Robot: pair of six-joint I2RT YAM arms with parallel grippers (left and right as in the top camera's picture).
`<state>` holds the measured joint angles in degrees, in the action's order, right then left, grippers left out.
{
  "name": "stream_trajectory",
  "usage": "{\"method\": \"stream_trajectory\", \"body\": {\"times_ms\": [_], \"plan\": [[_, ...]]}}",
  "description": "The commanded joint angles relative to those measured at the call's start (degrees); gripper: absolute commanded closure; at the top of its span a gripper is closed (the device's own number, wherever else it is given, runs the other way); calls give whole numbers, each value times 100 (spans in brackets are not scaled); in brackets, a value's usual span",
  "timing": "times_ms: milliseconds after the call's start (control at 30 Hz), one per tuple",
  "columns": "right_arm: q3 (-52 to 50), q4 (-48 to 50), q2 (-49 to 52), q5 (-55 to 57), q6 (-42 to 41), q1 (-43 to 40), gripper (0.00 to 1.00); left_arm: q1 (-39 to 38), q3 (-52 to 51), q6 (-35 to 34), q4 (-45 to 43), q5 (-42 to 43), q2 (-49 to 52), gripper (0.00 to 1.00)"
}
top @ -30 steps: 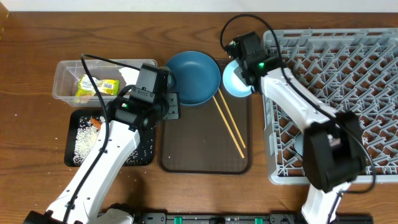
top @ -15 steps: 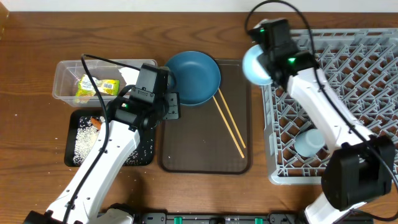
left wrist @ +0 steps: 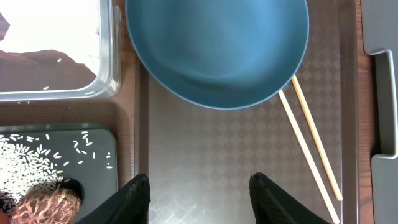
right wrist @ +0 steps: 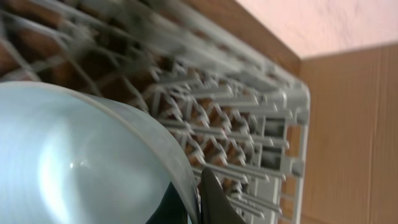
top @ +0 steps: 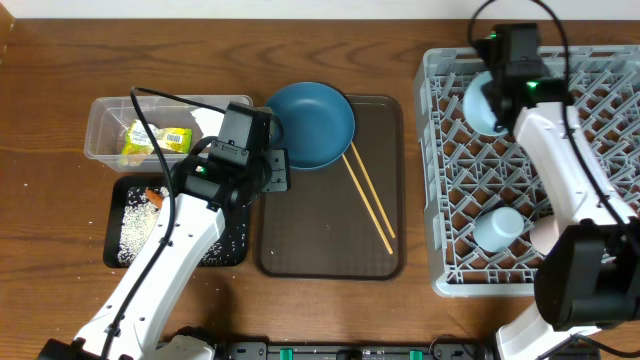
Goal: Sort waste into correct bins and load items into the dishwasher rack
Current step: 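Carry the bowl right to the rack's back edge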
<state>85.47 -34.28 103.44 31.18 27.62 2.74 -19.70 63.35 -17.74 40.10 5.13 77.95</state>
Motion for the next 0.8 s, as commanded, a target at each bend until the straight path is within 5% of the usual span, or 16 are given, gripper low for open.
{"method": "stream_trajectory", "body": {"times_ms": [0,367,767], "plan": [[-11,-35,-173,164,76,-391,99,13,138,52,15,-111,-13,47],[-11,334,-170,1016,398,-957,99,13,138,48,11,-109,-13,47],[-11,1443,-153,1709,1971,-848,98,11,138,48,20,-109,-13,47]]}}
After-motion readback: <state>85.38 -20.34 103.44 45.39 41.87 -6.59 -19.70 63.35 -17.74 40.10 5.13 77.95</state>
